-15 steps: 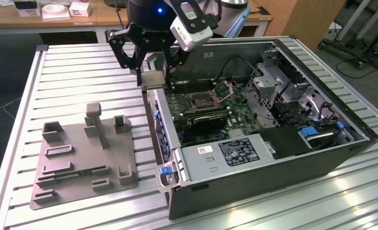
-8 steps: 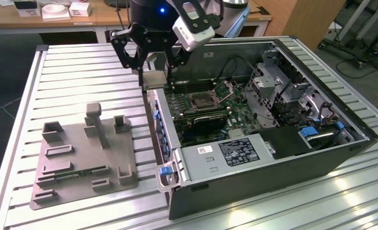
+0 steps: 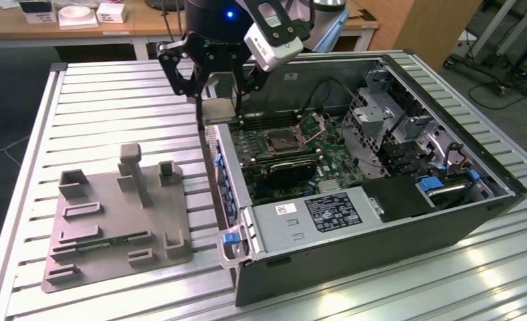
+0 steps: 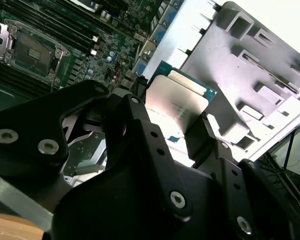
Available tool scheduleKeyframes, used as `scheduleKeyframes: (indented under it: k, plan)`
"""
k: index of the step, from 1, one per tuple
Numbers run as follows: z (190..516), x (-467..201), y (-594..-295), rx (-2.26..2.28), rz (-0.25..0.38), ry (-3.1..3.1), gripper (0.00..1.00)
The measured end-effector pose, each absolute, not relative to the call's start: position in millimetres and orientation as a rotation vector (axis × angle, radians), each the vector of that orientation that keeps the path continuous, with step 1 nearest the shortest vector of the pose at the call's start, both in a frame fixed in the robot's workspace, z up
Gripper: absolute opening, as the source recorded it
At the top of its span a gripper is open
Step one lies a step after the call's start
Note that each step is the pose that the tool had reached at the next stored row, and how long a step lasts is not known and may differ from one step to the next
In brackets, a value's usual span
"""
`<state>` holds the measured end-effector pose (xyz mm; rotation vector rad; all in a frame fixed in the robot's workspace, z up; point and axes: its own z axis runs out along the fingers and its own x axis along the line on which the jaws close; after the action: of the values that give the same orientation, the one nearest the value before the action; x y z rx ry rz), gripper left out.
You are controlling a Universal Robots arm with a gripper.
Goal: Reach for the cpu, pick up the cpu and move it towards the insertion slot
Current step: 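Pick up the cpu and move it towards the insertion slot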
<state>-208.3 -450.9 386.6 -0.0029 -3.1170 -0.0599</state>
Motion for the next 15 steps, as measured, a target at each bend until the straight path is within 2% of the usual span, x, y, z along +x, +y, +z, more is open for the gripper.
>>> scheduleKeyframes:
  k: [15]
  plan:
    - [386.6, -200.6, -450.9, -0.003, -0.060, -3.117, 0.55]
